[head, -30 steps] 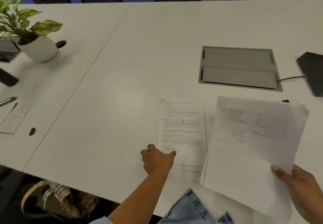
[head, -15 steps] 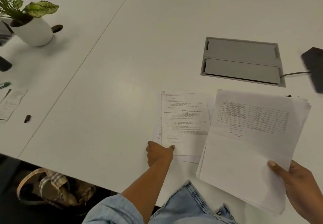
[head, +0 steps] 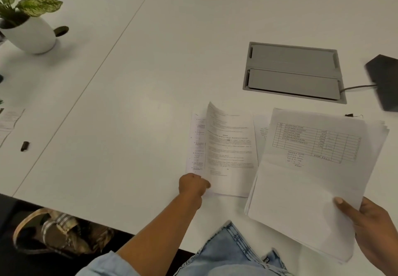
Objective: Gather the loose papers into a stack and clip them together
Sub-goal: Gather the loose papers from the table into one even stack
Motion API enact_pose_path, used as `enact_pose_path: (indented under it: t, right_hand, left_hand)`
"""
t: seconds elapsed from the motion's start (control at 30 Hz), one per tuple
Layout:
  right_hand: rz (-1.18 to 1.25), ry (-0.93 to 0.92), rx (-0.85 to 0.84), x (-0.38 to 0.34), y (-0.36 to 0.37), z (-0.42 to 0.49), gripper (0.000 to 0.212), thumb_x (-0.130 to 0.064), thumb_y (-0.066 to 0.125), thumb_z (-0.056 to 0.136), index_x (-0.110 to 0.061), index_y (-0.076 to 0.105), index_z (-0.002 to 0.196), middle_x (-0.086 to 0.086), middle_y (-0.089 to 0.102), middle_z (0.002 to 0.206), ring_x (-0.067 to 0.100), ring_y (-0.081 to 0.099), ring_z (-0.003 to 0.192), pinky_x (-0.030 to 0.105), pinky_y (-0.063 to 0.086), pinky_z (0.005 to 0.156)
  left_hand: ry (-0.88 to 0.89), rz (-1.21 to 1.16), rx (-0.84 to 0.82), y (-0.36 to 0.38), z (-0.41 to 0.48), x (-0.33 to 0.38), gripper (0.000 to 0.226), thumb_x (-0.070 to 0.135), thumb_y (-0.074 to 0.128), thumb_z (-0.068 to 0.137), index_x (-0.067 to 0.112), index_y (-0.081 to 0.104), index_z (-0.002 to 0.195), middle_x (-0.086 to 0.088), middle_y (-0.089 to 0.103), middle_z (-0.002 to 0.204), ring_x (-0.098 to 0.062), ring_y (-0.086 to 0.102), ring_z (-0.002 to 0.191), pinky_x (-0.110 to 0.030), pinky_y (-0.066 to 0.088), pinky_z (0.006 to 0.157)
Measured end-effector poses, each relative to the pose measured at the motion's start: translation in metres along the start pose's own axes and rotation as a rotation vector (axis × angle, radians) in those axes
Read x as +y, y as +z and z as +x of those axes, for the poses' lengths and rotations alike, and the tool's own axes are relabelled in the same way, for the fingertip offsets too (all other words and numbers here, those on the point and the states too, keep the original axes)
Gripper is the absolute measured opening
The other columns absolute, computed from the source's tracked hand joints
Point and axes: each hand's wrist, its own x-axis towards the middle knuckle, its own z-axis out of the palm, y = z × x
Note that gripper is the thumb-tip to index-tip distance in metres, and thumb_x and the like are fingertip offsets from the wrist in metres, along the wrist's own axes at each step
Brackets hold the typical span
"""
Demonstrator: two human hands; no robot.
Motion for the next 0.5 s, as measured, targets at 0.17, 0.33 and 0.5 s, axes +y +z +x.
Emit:
enact_pose_path:
  t: [0.17, 0.33, 0.5]
  right_hand:
    - [-0.035, 0.007, -0.005, 0.006, -0.005, 0.003, 0.027, -0.006, 0.061, 0.093, 0.000, 0.065, 0.120, 0.015, 0.071, 0.106, 0.031, 0.066, 0.085, 0.017, 0.059, 0.056]
    - [-0.030, 0.023, 0.026, 0.004, -0.005, 0.004, 0.015, -0.007, 0.063, 0.092, -0.009, 0.072, 0.104, 0.001, 0.078, 0.097, 0.014, 0.075, 0.073, 0.022, 0.061, 0.061]
    - [-0.029, 0.021, 0.045, 0.003, -0.010, 0.004, 0.013, -0.008, 0.064, 0.092, -0.012, 0.072, 0.100, -0.003, 0.080, 0.092, 0.019, 0.075, 0.077, 0.023, 0.061, 0.064]
  left_hand:
    - [-0.025, -0.012, -0.147, -0.003, 0.005, 0.012, 0.031, 0.002, 0.085, 0.073, 0.010, 0.066, 0.097, -0.013, 0.067, 0.122, -0.027, 0.064, 0.095, -0.032, 0.055, 0.077]
    - [0.110, 0.014, -0.125, 0.011, 0.013, 0.018, 0.023, 0.003, 0.062, 0.093, 0.004, 0.070, 0.115, -0.012, 0.067, 0.121, -0.026, 0.062, 0.092, -0.035, 0.056, 0.077]
    - [0.211, 0.204, -0.088, 0.015, 0.012, 0.013, 0.010, -0.003, 0.064, 0.084, 0.007, 0.068, 0.086, -0.011, 0.068, 0.097, -0.029, 0.065, 0.091, -0.038, 0.058, 0.082]
